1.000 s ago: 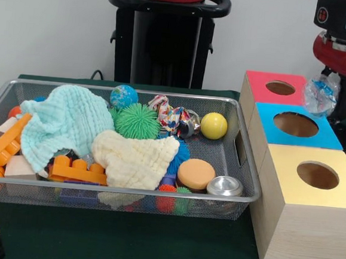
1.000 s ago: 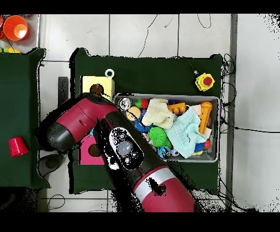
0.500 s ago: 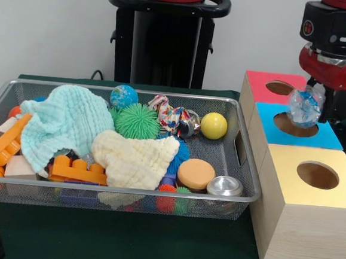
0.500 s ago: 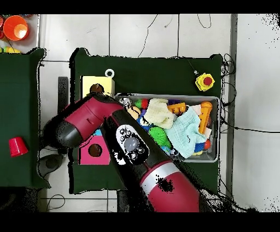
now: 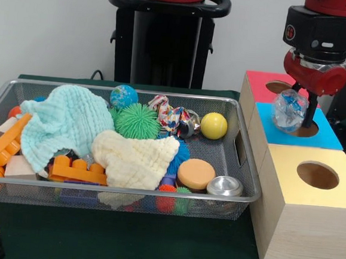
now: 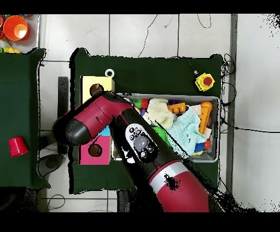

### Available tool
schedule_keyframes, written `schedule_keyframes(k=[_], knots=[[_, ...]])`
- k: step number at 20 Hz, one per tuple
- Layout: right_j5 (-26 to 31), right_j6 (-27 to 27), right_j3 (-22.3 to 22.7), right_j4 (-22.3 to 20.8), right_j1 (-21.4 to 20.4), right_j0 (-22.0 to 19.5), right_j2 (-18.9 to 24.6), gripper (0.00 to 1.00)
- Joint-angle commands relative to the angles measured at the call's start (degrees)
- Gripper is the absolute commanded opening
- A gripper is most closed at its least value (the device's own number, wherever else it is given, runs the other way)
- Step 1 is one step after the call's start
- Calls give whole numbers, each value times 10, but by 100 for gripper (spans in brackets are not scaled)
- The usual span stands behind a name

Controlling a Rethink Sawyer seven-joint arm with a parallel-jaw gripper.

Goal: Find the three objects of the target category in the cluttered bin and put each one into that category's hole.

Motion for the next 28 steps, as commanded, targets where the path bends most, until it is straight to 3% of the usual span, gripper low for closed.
schedule_keyframes(k=[1, 11, 28], knots=[[23, -61, 21, -23, 9, -9, 7, 0], [17, -26, 45, -7, -3, 8, 13, 0], [23, -15, 60, 10, -17, 13, 13, 0]])
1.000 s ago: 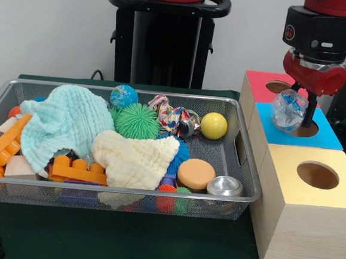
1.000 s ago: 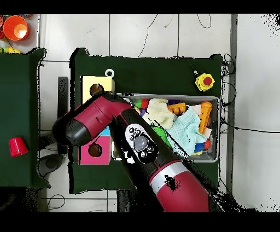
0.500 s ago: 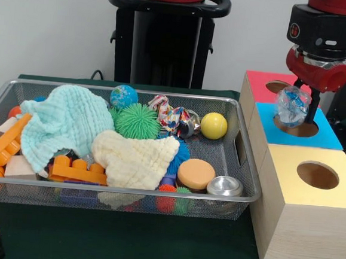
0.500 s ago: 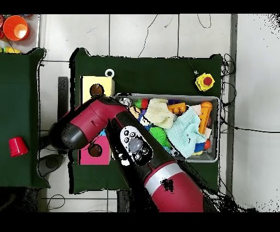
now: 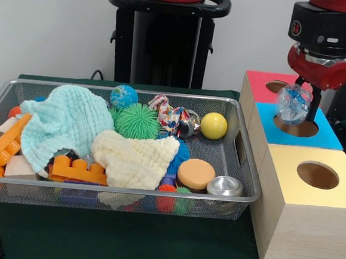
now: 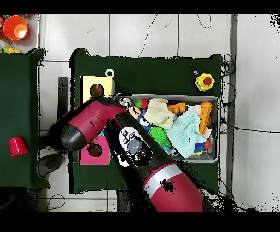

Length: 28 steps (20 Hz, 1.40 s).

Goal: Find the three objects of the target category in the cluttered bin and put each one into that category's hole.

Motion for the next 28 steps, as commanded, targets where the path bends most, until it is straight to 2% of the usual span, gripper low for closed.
schedule_keyframes(k=[1, 4, 5, 7, 15, 21, 26, 28], knots=[[20, -13, 42, 4, -7, 1, 13, 0], [6, -13, 48, 16, -1, -9, 24, 0], [-1, -15, 50, 21, 2, -14, 30, 100], [0, -7, 47, 22, -7, -8, 28, 100], [8, -40, 80, 38, -42, -28, 48, 100], [-16, -80, 103, -4, -41, -62, 53, 100], [-33, -141, 111, -39, -21, -111, 73, 100], [-22, -173, 110, -49, -16, -132, 82, 100]])
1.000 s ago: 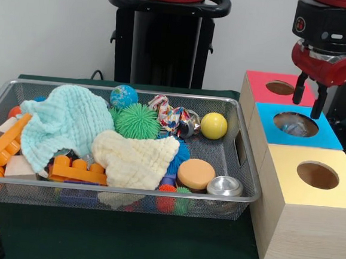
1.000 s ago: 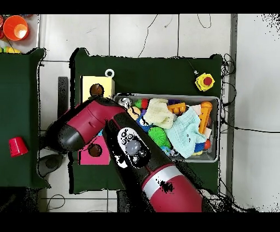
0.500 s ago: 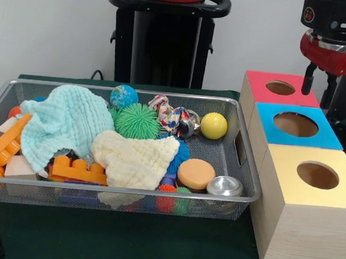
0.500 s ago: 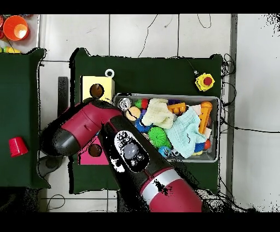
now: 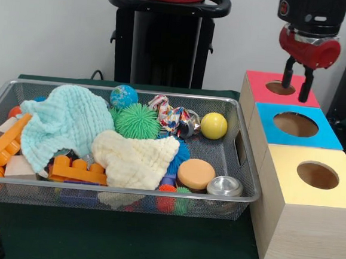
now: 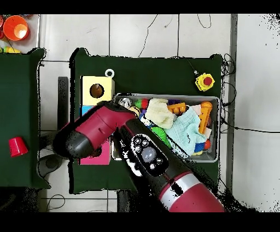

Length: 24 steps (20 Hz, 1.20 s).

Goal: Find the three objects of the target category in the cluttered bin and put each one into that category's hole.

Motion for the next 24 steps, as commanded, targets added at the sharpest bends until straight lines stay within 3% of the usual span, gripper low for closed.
schedule_keyframes(k=[1, 10, 17, 20, 24], knots=[[-7, -189, 39, -75, 23, -76, 36, 100], [83, -347, 55, -47, -10, -189, 132, 100], [74, -480, 76, -95, 12, -257, 155, 100], [68, -462, 76, -86, 11, -262, 151, 100], [52, -346, 76, -12, -9, -246, 152, 100]])
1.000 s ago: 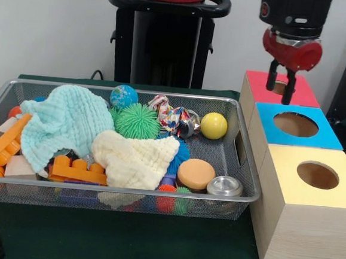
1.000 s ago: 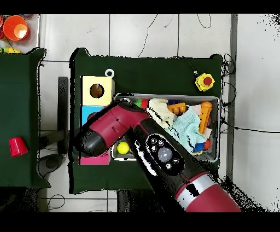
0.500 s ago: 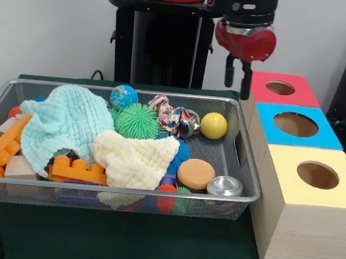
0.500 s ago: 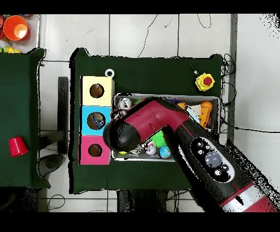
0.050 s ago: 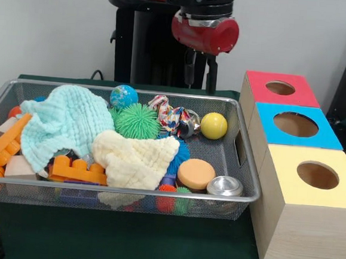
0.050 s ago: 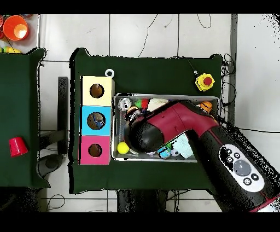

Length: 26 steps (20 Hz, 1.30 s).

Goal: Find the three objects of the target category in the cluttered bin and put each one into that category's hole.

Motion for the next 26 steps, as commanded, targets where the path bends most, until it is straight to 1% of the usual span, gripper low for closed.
schedule_keyframes(k=[1, 3, 5, 10, 12, 15, 16, 17, 18, 19, 20, 21, 26], knots=[[43, -23, 47, 56, -12, -1, 42, 100], [30, 28, 47, 69, -43, 9, 33, 100], [6, 69, 54, 91, -57, 11, 32, 100], [-15, 130, 85, 168, -97, 4, 35, 100], [-17, 160, 99, 179, -121, 14, 9, 100], [-50, 238, 120, 172, -157, 39, -60, 100], [-58, 267, 127, 171, -164, 47, -87, 100], [-78, 289, 134, 171, -169, 52, -104, 100], [-104, 299, 141, 183, -160, 48, -107, 100], [-129, 304, 143, 187, -148, 47, -113, 100], [-142, 309, 140, 181, -143, 52, -127, 100], [-146, 311, 135, 174, -138, 56, -141, 100], [-149, 289, 129, 193, -124, 41, -155, 100]])
